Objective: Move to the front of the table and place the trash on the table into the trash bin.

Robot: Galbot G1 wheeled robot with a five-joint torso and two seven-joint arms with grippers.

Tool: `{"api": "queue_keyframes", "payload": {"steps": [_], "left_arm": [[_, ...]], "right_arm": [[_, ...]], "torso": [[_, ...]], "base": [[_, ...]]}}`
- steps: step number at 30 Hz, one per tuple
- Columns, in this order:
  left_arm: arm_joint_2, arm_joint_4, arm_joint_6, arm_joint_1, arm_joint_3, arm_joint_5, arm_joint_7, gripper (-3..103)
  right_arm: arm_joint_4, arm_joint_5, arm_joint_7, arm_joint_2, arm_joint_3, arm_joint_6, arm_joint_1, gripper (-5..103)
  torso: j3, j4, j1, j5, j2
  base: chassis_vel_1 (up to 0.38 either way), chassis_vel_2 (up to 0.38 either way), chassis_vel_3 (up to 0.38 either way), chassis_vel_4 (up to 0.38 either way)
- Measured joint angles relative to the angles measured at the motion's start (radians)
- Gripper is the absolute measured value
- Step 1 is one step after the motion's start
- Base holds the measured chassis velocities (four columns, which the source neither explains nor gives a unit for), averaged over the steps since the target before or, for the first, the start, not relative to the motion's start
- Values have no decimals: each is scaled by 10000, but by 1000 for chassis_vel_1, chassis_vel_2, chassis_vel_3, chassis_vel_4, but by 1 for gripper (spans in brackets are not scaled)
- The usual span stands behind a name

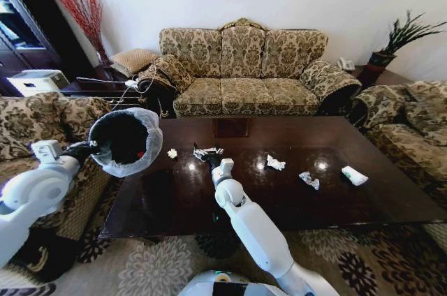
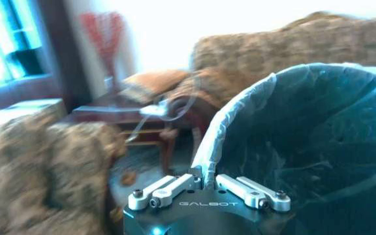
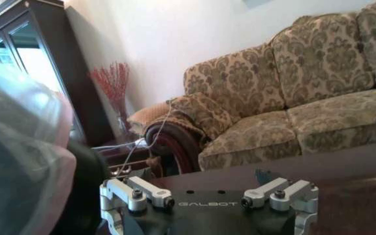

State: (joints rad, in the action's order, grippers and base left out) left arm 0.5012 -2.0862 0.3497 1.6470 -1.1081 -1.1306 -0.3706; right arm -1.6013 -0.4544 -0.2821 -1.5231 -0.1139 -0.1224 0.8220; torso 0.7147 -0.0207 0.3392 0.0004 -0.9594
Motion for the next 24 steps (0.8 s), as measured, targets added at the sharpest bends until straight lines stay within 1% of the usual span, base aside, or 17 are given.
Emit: {"api": "queue_keyframes", "payload": {"steps": [1, 2, 3, 5, 7, 9, 12, 15, 17, 24], "left_arm": [[32, -16, -26, -28, 31, 83, 17, 0], [49, -12, -30, -68, 52, 126, -41, 0], [49, -12, -30, -68, 52, 126, -41, 0], [72, -32, -40, -91, 127, 118, 7, 0], [87, -15, -69, -93, 148, 121, -5, 0], [93, -15, -72, -92, 153, 120, 2, 0], [100, 52, -73, -92, 163, 115, -14, 0], [65, 156, -61, -92, 155, 115, -57, 0], [52, 228, -58, -92, 135, 116, -112, 0], [134, 219, -37, -42, 106, 103, -177, 0]], "right_arm": [[-613, 280, -126, 360, 476, -393, 378, 100], [-804, 381, -219, 511, 645, -402, 555, 100], [-804, 381, -219, 511, 645, -402, 555, 100], [-884, 488, -216, 611, 707, -166, 705, 100], [-887, 501, -189, 660, 723, -58, 724, 100], [-887, 501, -180, 674, 722, -19, 725, 100], [-887, 484, -80, 709, 712, 279, 714, 100], [-880, 604, 117, 715, 707, 187, 701, 100], [-836, 877, 430, 709, 604, 143, 707, 100], [-720, 930, 447, 536, 376, 224, 770, 100]], "torso": [[0, 3, -1, -3, 0], [-1, 16, -2, -16, -1], [-1, 16, -2, -16, -1], [0, 15, -2, 1, 0], [0, 6, -1, -1, 0], [0, 4, -1, 0, 0], [0, 3, -1, -8, 0], [0, 3, -1, -6, -1], [0, 4, -1, -6, 0], [0, 3, -1, -6, -1]], "base": [[0, 0, 0, 0], [0, 0, 0, 0], [0, 0, 0, 0], [-8, -29, 0, -1], [0, 0, 0, 0], [0, 0, 0, 0], [0, 0, 0, 0], [0, 0, 0, 0], [0, 0, 0, 0], [0, 0, 0, 0]]}}
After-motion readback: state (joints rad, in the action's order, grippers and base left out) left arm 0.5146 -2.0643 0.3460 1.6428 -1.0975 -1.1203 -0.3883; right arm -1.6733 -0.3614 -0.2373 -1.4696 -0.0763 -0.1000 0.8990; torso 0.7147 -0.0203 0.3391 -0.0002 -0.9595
